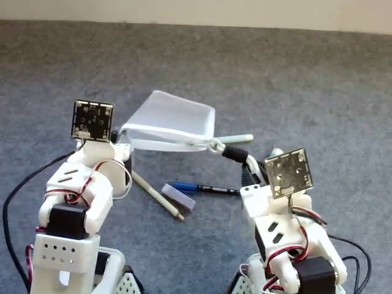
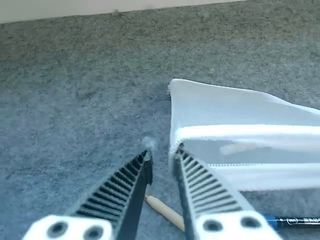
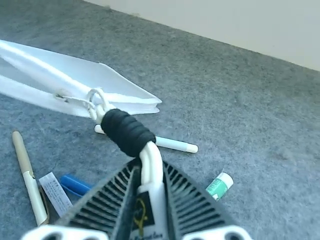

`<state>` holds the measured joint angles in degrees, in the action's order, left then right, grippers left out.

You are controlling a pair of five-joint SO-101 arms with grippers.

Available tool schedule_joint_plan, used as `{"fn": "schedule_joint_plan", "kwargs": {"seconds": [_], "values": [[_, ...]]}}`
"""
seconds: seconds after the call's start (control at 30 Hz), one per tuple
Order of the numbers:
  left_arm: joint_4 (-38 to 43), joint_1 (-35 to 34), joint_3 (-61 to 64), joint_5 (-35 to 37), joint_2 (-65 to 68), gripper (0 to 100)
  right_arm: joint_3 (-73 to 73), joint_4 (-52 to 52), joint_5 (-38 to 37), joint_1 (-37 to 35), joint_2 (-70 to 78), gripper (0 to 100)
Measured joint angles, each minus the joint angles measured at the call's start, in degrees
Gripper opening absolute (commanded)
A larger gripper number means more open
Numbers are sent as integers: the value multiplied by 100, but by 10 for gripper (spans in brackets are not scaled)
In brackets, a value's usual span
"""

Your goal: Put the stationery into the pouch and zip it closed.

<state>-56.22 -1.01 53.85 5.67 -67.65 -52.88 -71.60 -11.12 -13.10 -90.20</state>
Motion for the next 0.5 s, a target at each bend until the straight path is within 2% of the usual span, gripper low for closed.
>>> {"fn": "schedule_joint_plan", "kwargs": {"seconds": [0.13, 0.33, 0.5], "values": [[0, -9, 18, 255, 0, 161, 9, 0, 123, 88, -44, 5], [9, -9, 211, 273, 0, 161, 9, 0, 167, 88, -44, 5], [316, -9, 360, 273, 308, 161, 9, 0, 167, 88, -44, 5]]}}
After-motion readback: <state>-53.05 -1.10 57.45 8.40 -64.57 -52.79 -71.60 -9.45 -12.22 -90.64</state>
